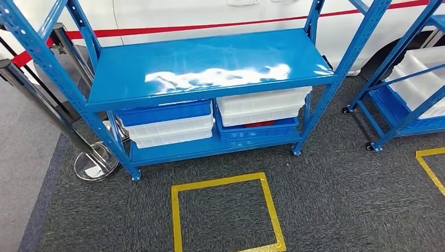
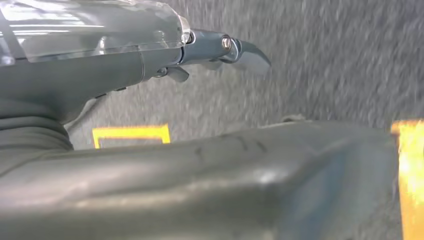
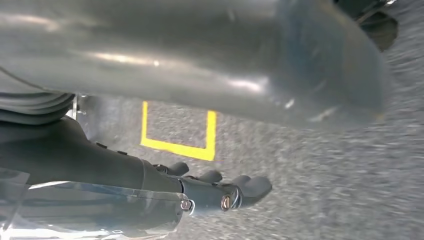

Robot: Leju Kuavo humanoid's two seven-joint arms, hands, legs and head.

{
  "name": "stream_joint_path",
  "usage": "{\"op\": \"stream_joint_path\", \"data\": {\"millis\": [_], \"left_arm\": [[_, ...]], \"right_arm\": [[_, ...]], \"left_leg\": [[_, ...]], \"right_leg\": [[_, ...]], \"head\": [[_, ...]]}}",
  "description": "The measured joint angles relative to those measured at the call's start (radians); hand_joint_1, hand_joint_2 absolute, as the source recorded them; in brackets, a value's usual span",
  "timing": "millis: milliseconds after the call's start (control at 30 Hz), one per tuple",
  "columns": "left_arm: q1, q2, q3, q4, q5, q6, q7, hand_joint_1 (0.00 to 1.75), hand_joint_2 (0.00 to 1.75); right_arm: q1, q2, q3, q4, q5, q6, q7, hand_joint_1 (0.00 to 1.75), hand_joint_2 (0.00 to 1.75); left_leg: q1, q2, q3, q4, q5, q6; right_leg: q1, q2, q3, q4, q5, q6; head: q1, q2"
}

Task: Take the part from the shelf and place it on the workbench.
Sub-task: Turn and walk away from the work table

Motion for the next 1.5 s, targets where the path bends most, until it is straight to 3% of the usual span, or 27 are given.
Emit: {"op": "stream_joint_path", "data": {"millis": [67, 100, 133, 233, 267, 333, 367, 433, 467, 533, 567, 600, 633, 733, 767, 833, 933, 1267, 1333, 1400, 1500], "left_arm": [[0.001, 0.000, -0.001, 0.000, -0.002, -0.002, 0.001, 0.00, 0.00], [0.003, 0.000, -0.001, 0.000, -0.002, -0.003, 0.002, 0.00, 0.00], [0.005, 0.000, -0.002, 0.000, -0.002, -0.003, 0.003, 0.00, 0.00], [0.010, -0.003, -0.002, 0.004, 0.001, -0.002, 0.006, 0.00, 0.00], [0.009, -0.004, -0.002, 0.006, 0.003, 0.000, 0.008, 0.00, 0.00], [0.004, -0.004, -0.001, 0.006, 0.005, 0.004, 0.008, 0.00, 0.00], [0.003, -0.003, -0.001, 0.006, 0.006, 0.007, 0.008, 0.00, 0.00], [-0.002, -0.003, -0.001, 0.006, 0.006, 0.013, 0.008, 0.00, 0.00], [-0.003, -0.003, -0.001, 0.006, 0.005, 0.017, 0.009, 0.00, 0.00], [-0.004, -0.004, -0.001, 0.006, 0.003, 0.023, 0.010, 0.00, 0.00], [-0.003, -0.004, -0.001, 0.006, 0.002, 0.024, 0.011, 0.00, 0.00], [-0.002, -0.004, -0.001, 0.006, 0.002, 0.025, 0.011, 0.00, 0.00], [0.000, -0.004, -0.001, 0.006, 0.002, 0.025, 0.011, 0.00, 0.00], [0.008, -0.005, 0.000, 0.008, 0.000, 0.025, 0.010, 0.00, 0.00], [0.009, -0.005, 0.000, 0.009, -0.001, 0.024, 0.010, 0.00, 0.00], [0.008, -0.005, 0.000, 0.009, -0.002, 0.024, 0.009, 0.00, 0.00], [0.005, -0.005, 0.000, 0.009, -0.008, 0.023, 0.009, 0.00, 0.00], [-0.002, -0.004, 0.001, 0.009, -0.007, 0.029, 0.022, 0.00, 0.00], [-0.002, -0.004, 0.002, 0.009, -0.004, 0.031, 0.025, 0.00, 0.00], [-0.002, -0.005, 0.004, 0.009, -0.002, 0.035, 0.025, 0.00, 0.00], [-0.001, -0.005, 0.009, 0.009, 0.002, 0.042, 0.027, 0.00, 0.00]], "right_arm": [[0.004, 0.000, -0.002, 0.000, 0.002, 0.000, 0.005, 0.00, 0.00], [0.008, 0.000, -0.003, 0.000, 0.004, 0.000, 0.007, 0.00, 0.00], [0.012, -0.001, -0.004, 0.000, 0.006, 0.000, 0.010, 0.00, 0.00], [0.023, -0.003, -0.005, 0.003, 0.006, 0.003, 0.012, 0.00, 0.00], [0.024, -0.003, -0.006, 0.004, 0.000, 0.004, 0.011, 0.00, 0.00], [0.018, -0.002, -0.013, 0.003, -0.012, 0.003, 0.006, 0.00, 0.00], [0.015, -0.001, -0.016, 0.002, -0.014, -0.002, 0.004, 0.00, 0.00], [0.013, 0.002, -0.021, 0.001, -0.009, -0.015, 0.004, 0.00, 0.00], [0.012, 0.002, -0.022, 0.001, -0.005, -0.019, 0.005, 0.00, 0.00], [0.011, 0.002, -0.024, 0.001, -0.002, -0.022, 0.008, 0.00, 0.00], [0.010, 0.002, -0.024, 0.001, -0.001, -0.022, 0.008, 0.00, 0.00], [0.010, 0.002, -0.024, 0.001, -0.001, -0.022, 0.009, 0.00, 0.00], [0.009, 0.002, -0.025, 0.001, 0.000, -0.022, 0.009, 0.00, 0.00], [0.010, 0.002, -0.025, 0.003, 0.001, -0.025, 0.009, 0.00, 0.00], [0.008, 0.002, -0.026, 0.003, 0.002, -0.026, 0.008, 0.00, 0.00], [0.004, 0.002, -0.027, 0.003, 0.002, -0.029, 0.005, 0.00, 0.00], [0.002, 0.002, -0.029, 0.003, 0.004, -0.031, -0.002, 0.00, 0.00], [-0.006, 0.007, -0.029, 0.002, 0.025, -0.030, -0.009, 0.00, 0.00], [-0.008, 0.008, -0.029, 0.002, 0.027, -0.031, -0.009, 0.00, 0.87], [-0.009, 0.008, -0.029, 0.002, 0.030, -0.031, -0.009, 0.00, 1.75], [-0.010, 0.008, -0.029, 0.002, 0.034, -0.031, -0.009, 0.00, 1.75]], "left_leg": [[-0.001, 0.000, 0.039, -0.003, -0.031, 0.001], [-0.001, -0.001, 0.060, -0.004, -0.047, 0.000], [-0.001, -0.002, 0.081, -0.004, -0.065, 0.000], [-0.004, -0.003, 0.132, -0.007, -0.119, -0.007], [-0.006, -0.002, 0.150, -0.011, -0.131, -0.012], [-0.010, 0.002, 0.171, -0.007, -0.125, -0.022], [-0.010, 0.003, 0.168, 0.019, -0.109, -0.026], [-0.007, 0.006, 0.113, 0.117, -0.097, -0.037], [-0.002, 0.007, 0.074, 0.173, -0.115, -0.044], [0.009, 0.010, 0.002, 0.239, -0.191, -0.058], [0.013, 0.010, -0.022, 0.240, -0.221, -0.063], [0.017, 0.011, -0.037, 0.219, -0.228, -0.067], [0.020, 0.012, -0.044, 0.178, -0.199, -0.070], [0.022, 0.013, -0.054, 0.042, -0.010, -0.065], [0.019, 0.014, -0.056, 0.027, 0.025, -0.057], [0.016, 0.014, -0.054, 0.023, 0.033, -0.046], [0.014, 0.011, -0.052, 0.016, 0.037, -0.043], [-0.002, 0.010, -0.046, 0.017, 0.023, -0.007], [-0.002, 0.011, -0.041, 0.009, 0.026, 0.004], [0.001, 0.015, -0.034, -0.003, 0.031, 0.014], [-0.002, 0.019, -0.034, -0.006, 0.033, 0.018]], "right_leg": [[0.002, -0.003, -0.058, 0.004, -0.076, 0.001], [0.004, -0.003, -0.073, -0.022, -0.087, 0.001], [0.008, -0.003, -0.082, -0.065, -0.063, -0.002], [0.024, -0.006, -0.094, -0.208, 0.159, -0.022], [0.027, -0.004, -0.092, -0.231, 0.202, -0.028], [0.023, 0.002, -0.066, -0.245, 0.192, -0.036], [0.018, 0.005, -0.047, -0.256, 0.186, -0.041], [0.010, 0.006, -0.008, -0.276, 0.174, -0.049], [0.009, 0.006, 0.010, -0.285, 0.165, -0.052], [0.007, 0.010, 0.043, -0.294, 0.142, -0.050], [0.005, 0.011, 0.061, -0.296, 0.129, -0.047], [0.003, 0.013, 0.079, -0.296, 0.116, -0.044], [0.001, 0.013, 0.099, -0.296, 0.102, -0.040], [-0.001, 0.017, 0.134, -0.294, 0.067, -0.024], [-0.001, 0.019, 0.136, -0.295, 0.061, -0.017], [0.000, 0.020, 0.141, -0.297, 0.054, -0.011], [-0.002, 0.017, 0.148, -0.310, 0.056, -0.016], [-0.016, 0.014, 0.170, -0.347, 0.058, 0.026], [-0.018, 0.012, 0.173, -0.345, 0.055, 0.036], [-0.017, 0.003, 0.149, -0.287, 0.022, 0.037], [-0.011, -0.005, 0.038, -0.081, -0.068, 0.027]], "head": [[0.000, 0.000], [0.000, 0.000], [0.000, 0.000], [0.000, 0.000], [0.000, 0.000], [0.000, 0.000], [0.000, 0.000], [0.000, 0.000], [0.000, 0.000], [0.000, 0.000], [0.000, 0.000], [0.000, 0.000], [0.000, 0.000], [0.000, 0.000], [0.000, 0.000], [0.000, 0.000], [0.000, 0.000], [0.000, 0.000], [0.000, 0.000], [0.000, 0.000], [0.000, 0.000]]}}
